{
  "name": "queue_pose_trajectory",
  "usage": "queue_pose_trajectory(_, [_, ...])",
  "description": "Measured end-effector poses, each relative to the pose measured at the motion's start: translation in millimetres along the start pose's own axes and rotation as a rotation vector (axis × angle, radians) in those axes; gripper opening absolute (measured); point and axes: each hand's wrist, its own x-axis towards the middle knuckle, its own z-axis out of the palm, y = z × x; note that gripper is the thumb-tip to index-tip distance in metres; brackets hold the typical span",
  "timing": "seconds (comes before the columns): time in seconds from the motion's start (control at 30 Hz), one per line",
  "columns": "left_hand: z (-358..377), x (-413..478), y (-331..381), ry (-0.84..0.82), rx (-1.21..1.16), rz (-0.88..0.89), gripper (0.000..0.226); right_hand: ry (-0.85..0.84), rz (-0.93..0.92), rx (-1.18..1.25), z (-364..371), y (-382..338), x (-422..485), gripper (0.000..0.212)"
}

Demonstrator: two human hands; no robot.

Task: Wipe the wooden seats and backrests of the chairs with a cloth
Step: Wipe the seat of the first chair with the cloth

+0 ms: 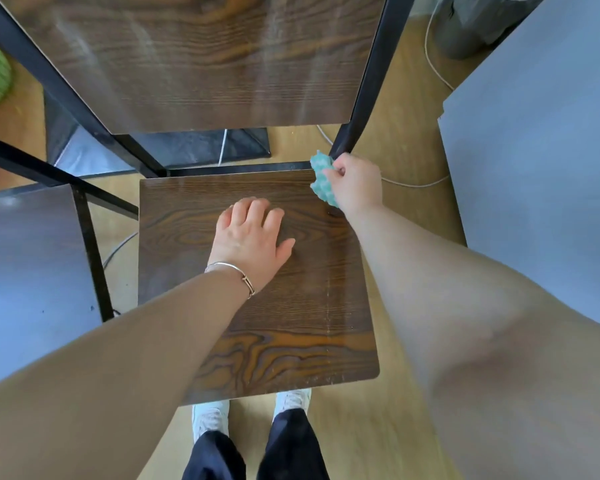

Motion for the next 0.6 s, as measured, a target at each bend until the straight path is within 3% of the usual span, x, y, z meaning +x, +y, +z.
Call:
queue_pose_trajectory(0.3, [-1,-12,4,-0.075,-0.057,-0.055,0.054,-0.086,-0.006,-0.135,-5,9,-11,0.018])
queue_pose_trajectory(0.6, [8,-66,20,-0.131,0.017,0.076,0.054,-0.197,-0.048,-0.107,-10,62,-130,0.011])
